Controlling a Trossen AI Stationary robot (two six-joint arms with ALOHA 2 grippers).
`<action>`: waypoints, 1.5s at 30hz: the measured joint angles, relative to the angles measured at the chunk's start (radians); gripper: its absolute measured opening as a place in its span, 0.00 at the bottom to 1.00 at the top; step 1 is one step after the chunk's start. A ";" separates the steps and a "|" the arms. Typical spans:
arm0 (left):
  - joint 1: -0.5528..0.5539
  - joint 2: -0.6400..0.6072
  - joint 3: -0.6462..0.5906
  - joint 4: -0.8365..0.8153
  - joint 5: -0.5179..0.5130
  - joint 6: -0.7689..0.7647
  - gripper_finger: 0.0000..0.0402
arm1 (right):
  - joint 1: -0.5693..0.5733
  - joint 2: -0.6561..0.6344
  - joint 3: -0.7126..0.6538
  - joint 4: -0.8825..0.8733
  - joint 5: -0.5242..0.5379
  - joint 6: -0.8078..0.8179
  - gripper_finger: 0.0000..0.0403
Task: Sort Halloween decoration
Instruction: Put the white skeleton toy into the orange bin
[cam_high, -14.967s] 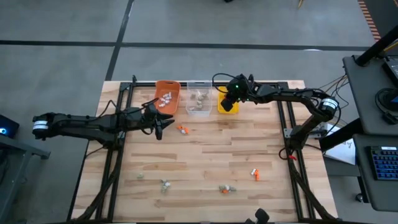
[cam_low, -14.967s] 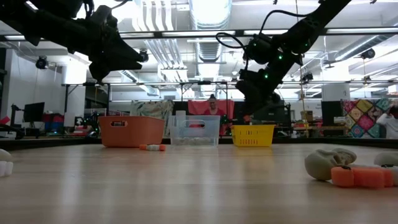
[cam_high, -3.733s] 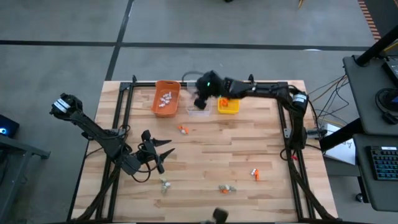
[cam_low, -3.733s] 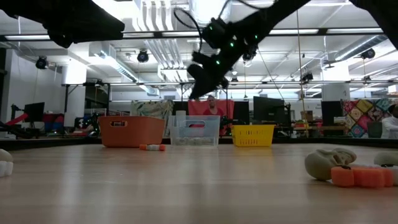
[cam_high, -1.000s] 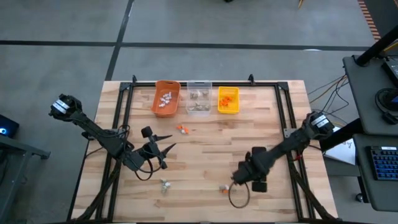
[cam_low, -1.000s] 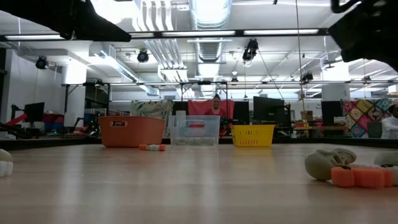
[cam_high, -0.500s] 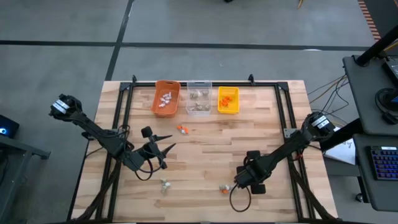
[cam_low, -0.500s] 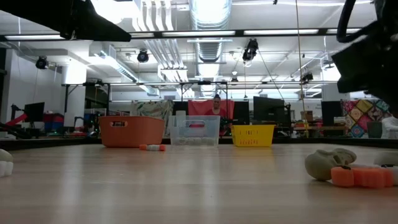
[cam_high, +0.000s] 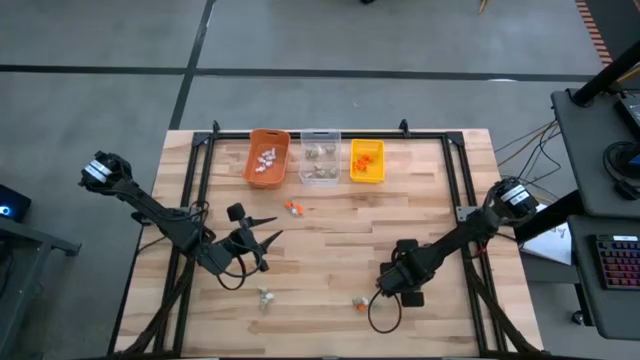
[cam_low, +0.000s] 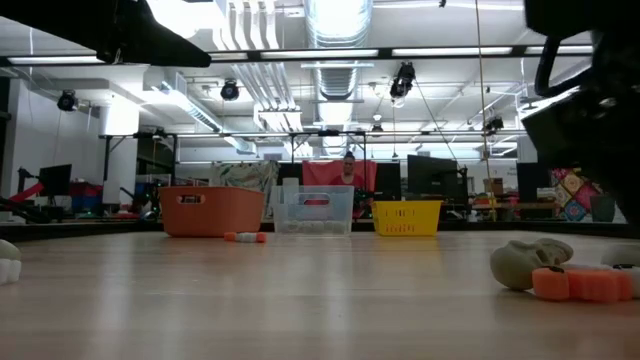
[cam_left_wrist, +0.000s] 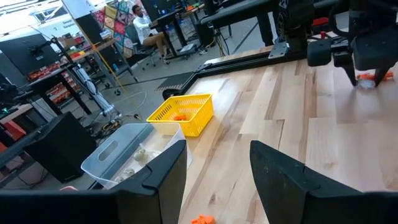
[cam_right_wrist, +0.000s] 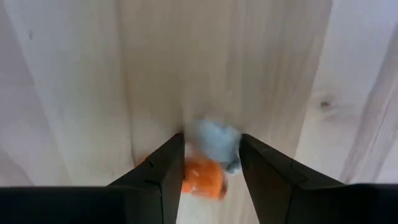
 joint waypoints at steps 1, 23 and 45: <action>0.000 0.000 0.000 0.000 0.000 0.000 0.40 | -0.008 0.000 0.000 0.002 0.002 0.004 0.36; 0.000 0.000 0.000 0.007 0.006 -0.008 0.40 | -0.081 0.000 -0.001 0.032 0.018 -0.048 0.03; 0.065 0.008 -0.051 0.284 0.583 -0.015 0.35 | -0.278 -0.248 -0.031 0.625 0.137 -0.345 0.02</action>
